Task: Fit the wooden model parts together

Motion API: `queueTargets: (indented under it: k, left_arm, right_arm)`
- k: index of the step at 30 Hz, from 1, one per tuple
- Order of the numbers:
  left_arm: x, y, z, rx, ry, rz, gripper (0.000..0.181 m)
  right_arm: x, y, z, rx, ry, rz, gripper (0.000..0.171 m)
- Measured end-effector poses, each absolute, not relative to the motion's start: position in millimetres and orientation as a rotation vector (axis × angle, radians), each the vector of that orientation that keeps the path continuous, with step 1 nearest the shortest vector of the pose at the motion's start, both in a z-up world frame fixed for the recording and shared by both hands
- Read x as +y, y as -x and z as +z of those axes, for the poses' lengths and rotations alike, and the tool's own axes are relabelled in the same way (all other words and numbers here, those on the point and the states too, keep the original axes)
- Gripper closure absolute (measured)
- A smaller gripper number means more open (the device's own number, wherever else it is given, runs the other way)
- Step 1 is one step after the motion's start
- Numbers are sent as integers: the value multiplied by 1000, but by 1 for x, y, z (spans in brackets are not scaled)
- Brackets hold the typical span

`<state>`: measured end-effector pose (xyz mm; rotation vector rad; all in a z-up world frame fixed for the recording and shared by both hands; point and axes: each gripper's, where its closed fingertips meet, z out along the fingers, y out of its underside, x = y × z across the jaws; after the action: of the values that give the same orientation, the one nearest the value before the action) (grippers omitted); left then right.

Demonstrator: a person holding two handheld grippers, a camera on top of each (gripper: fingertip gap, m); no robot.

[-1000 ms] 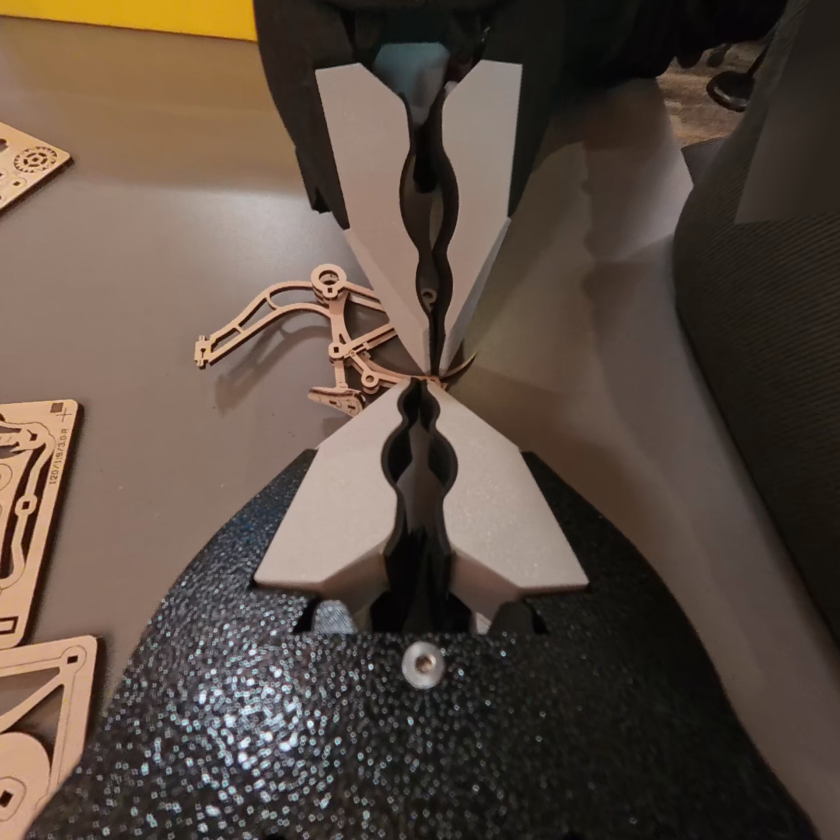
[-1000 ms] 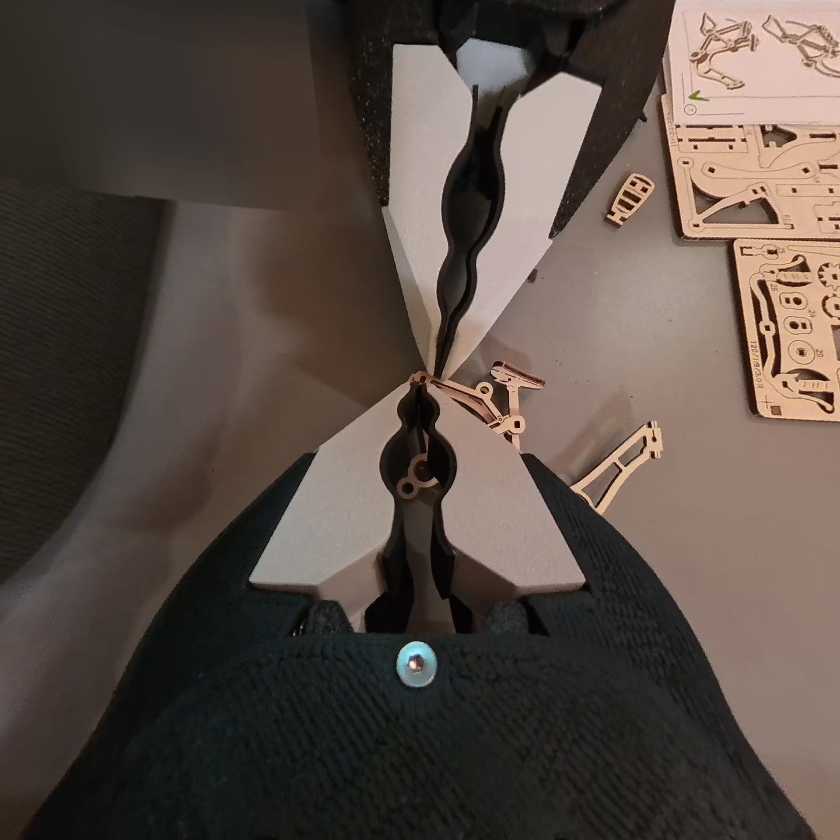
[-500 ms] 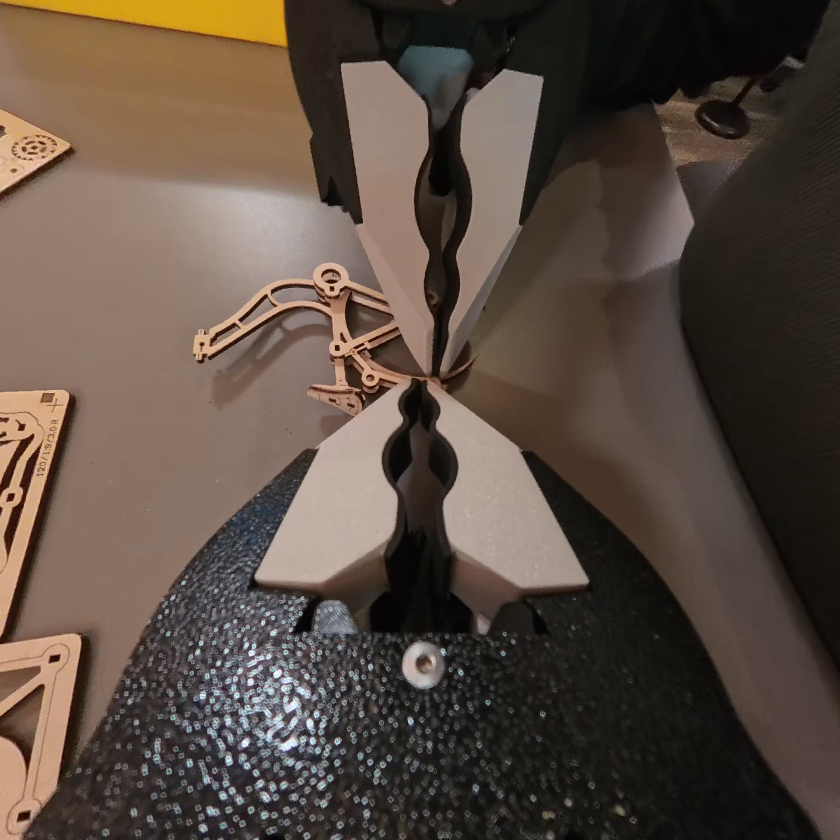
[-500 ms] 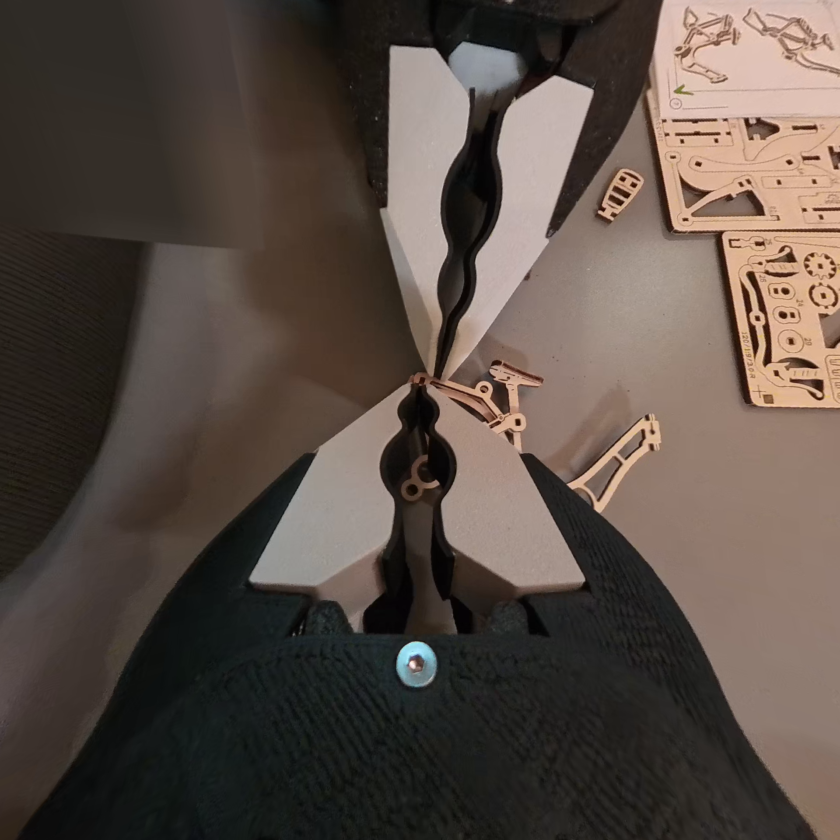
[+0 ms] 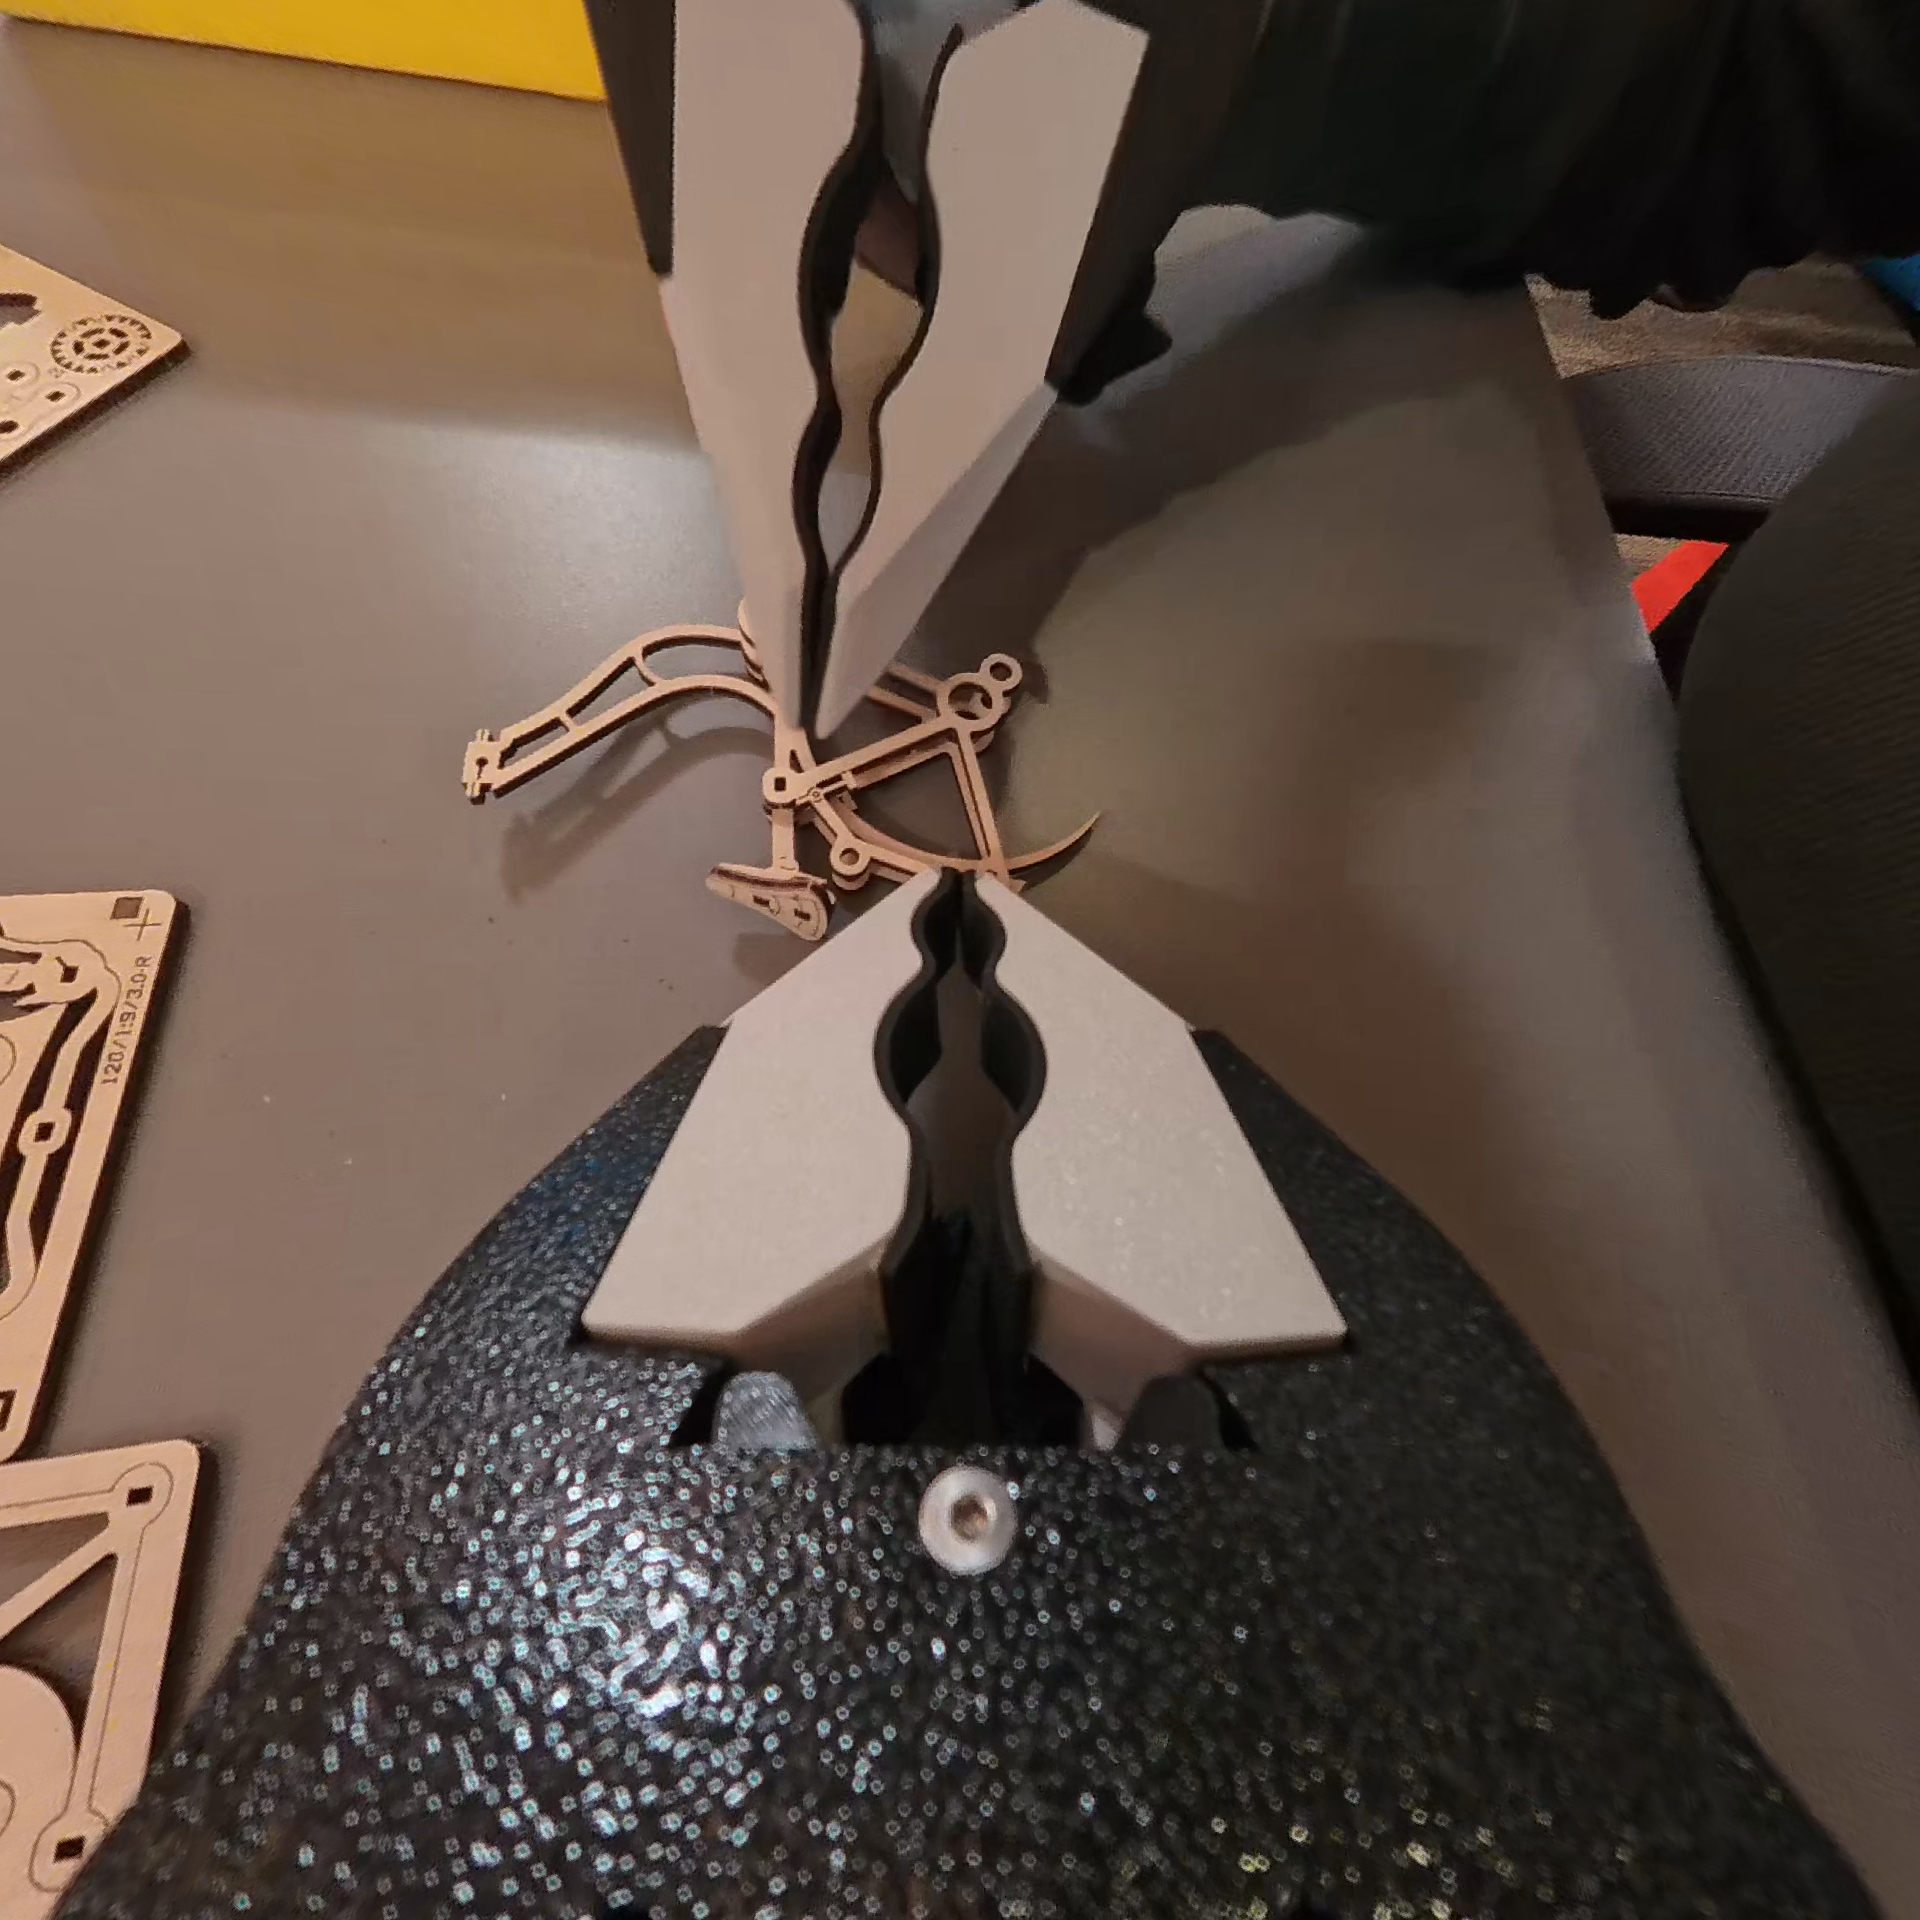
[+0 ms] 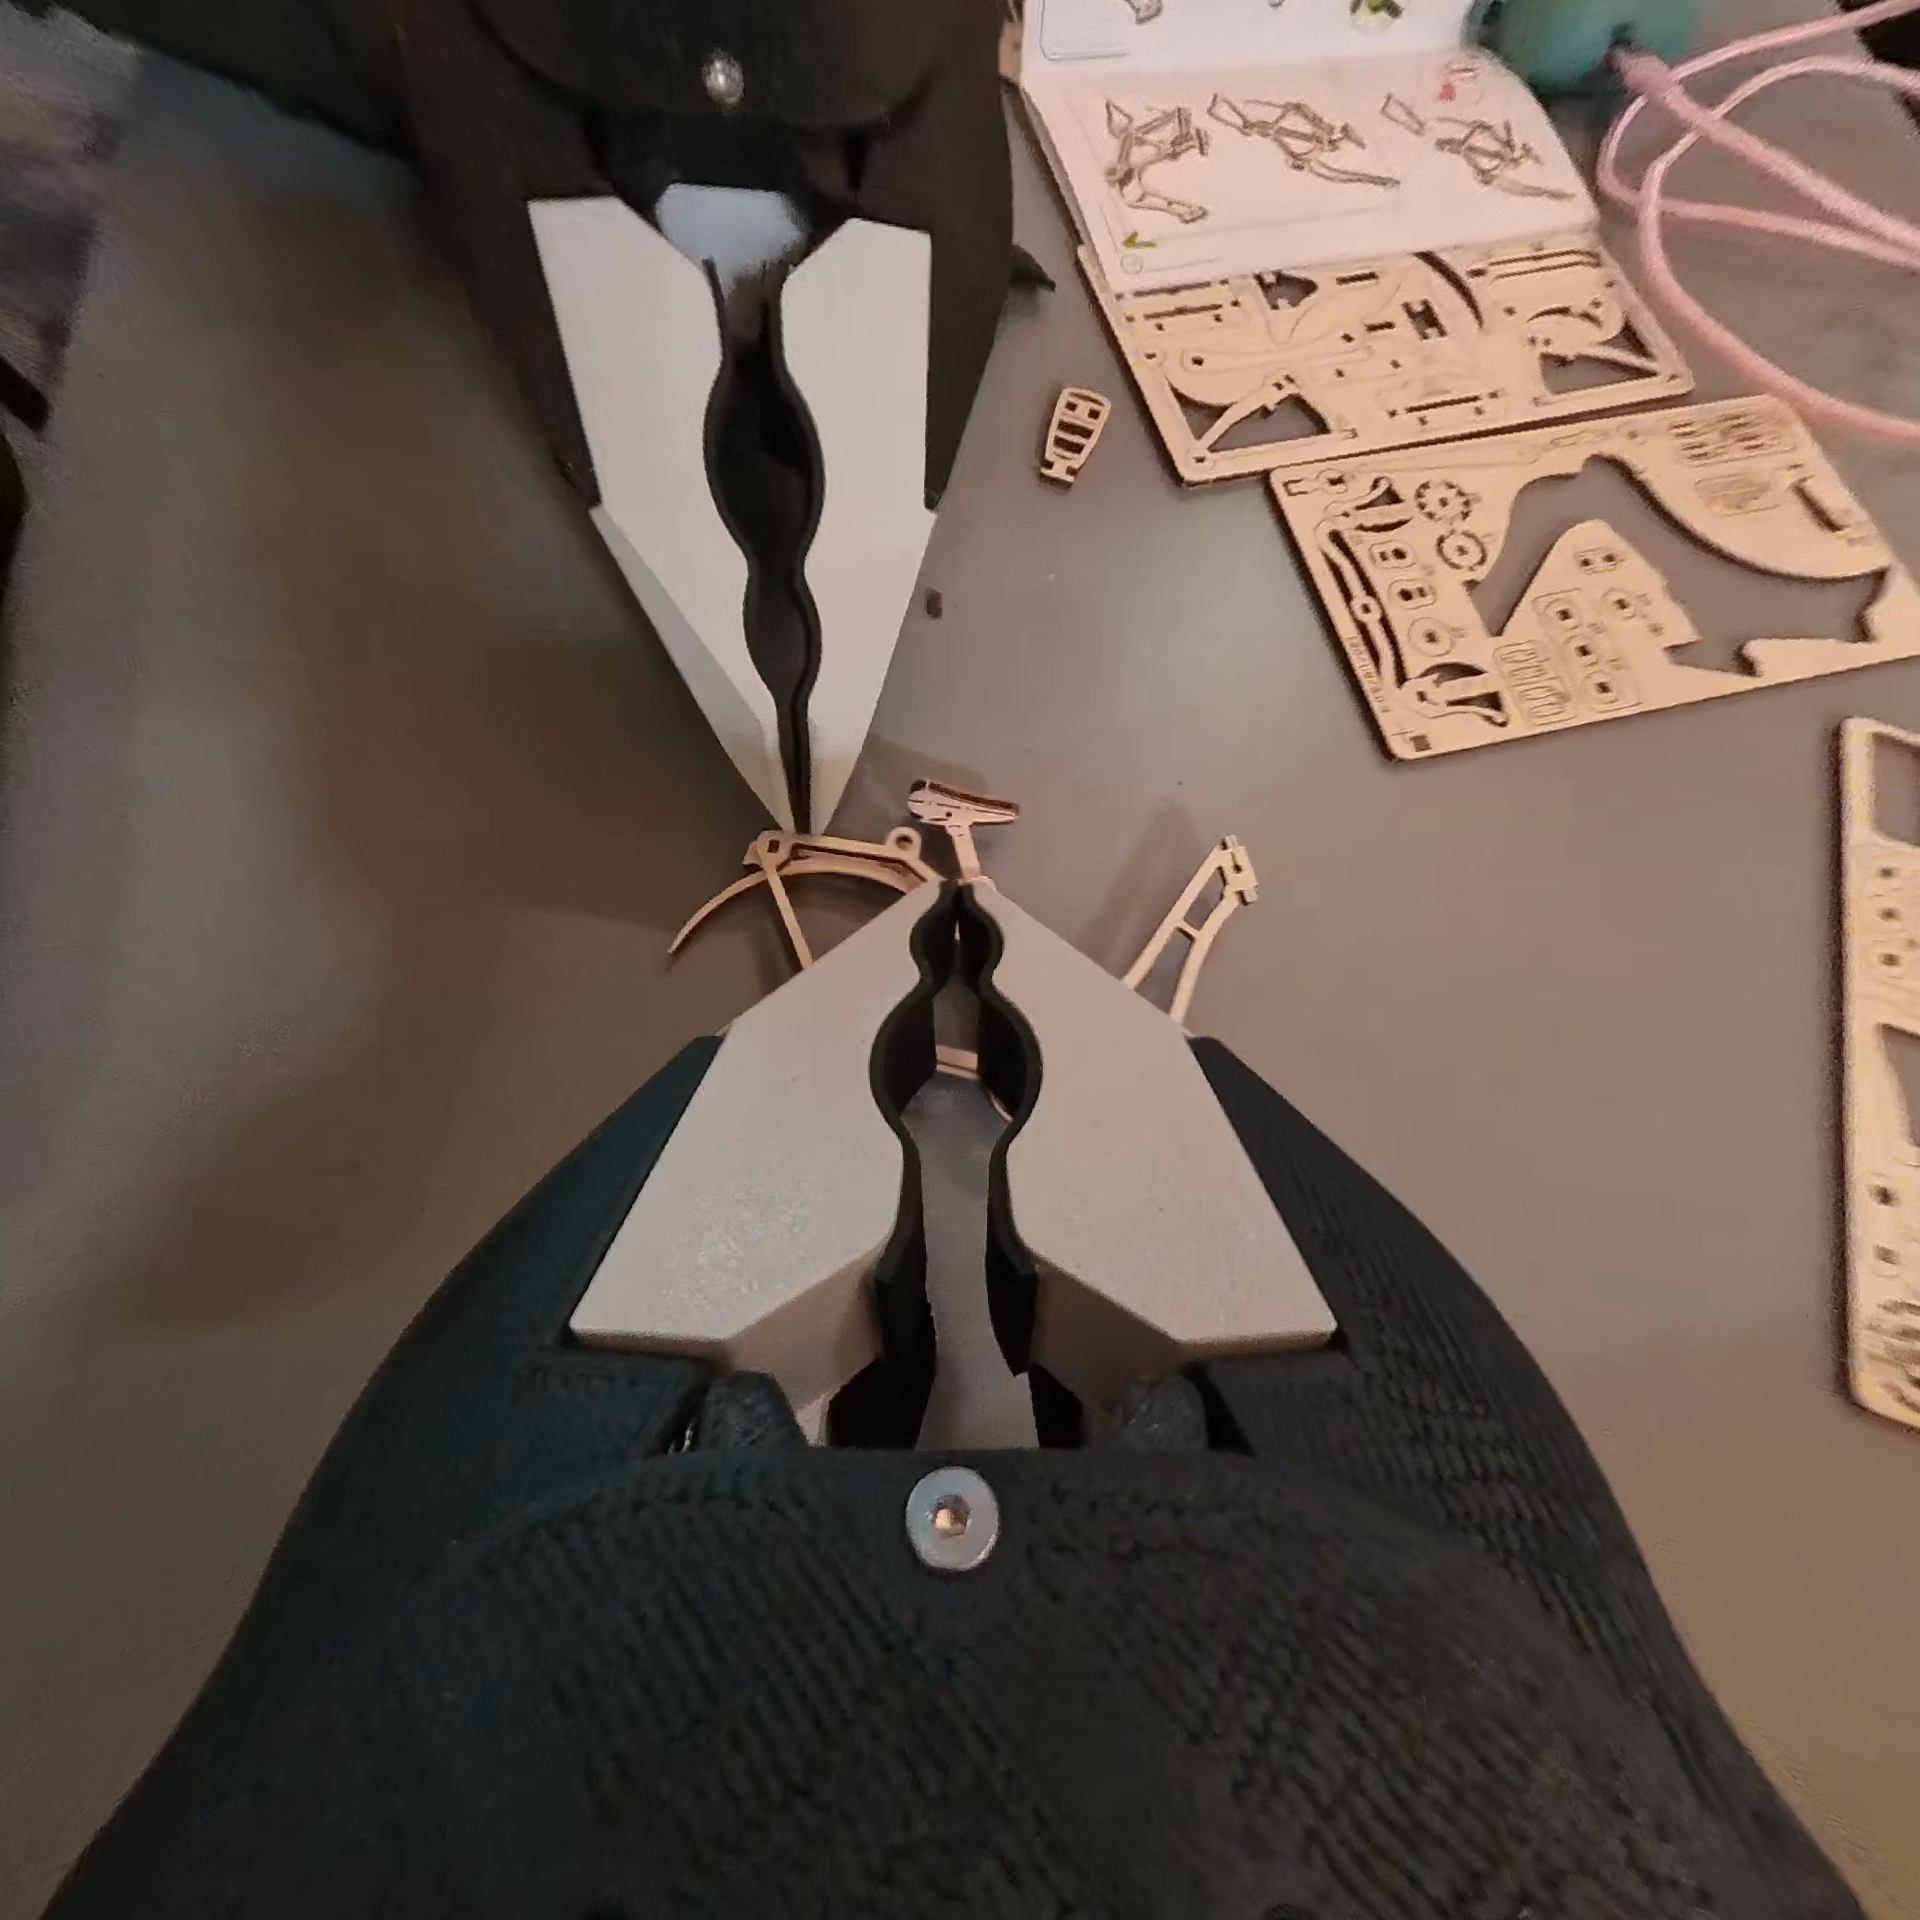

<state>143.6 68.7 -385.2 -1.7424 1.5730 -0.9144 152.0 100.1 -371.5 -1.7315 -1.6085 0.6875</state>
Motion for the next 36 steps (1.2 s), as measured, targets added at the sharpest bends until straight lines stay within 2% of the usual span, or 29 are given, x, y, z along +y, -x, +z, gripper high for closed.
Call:
queueTargets:
  k: [22, 29, 33, 36]
  left_arm:
    - [68, -145, -385, 1573, 1752, -936, 181]
    - [69, -145, -385, 1561, 1781, -975, 181]
    - [69, -145, -385, 1556, 1798, -1002, 181]
    - [70, -145, -386, 1557, 1793, -990, 181]
  right_arm:
    - [102, -148, -381, -1573, 1769, 726, 171]
    - [110, -152, -355, -1452, 1736, 841, 171]
    - [100, -149, -380, -1568, 1791, 806, 171]
    - [101, -148, -379, -1560, 1795, 814, 171]
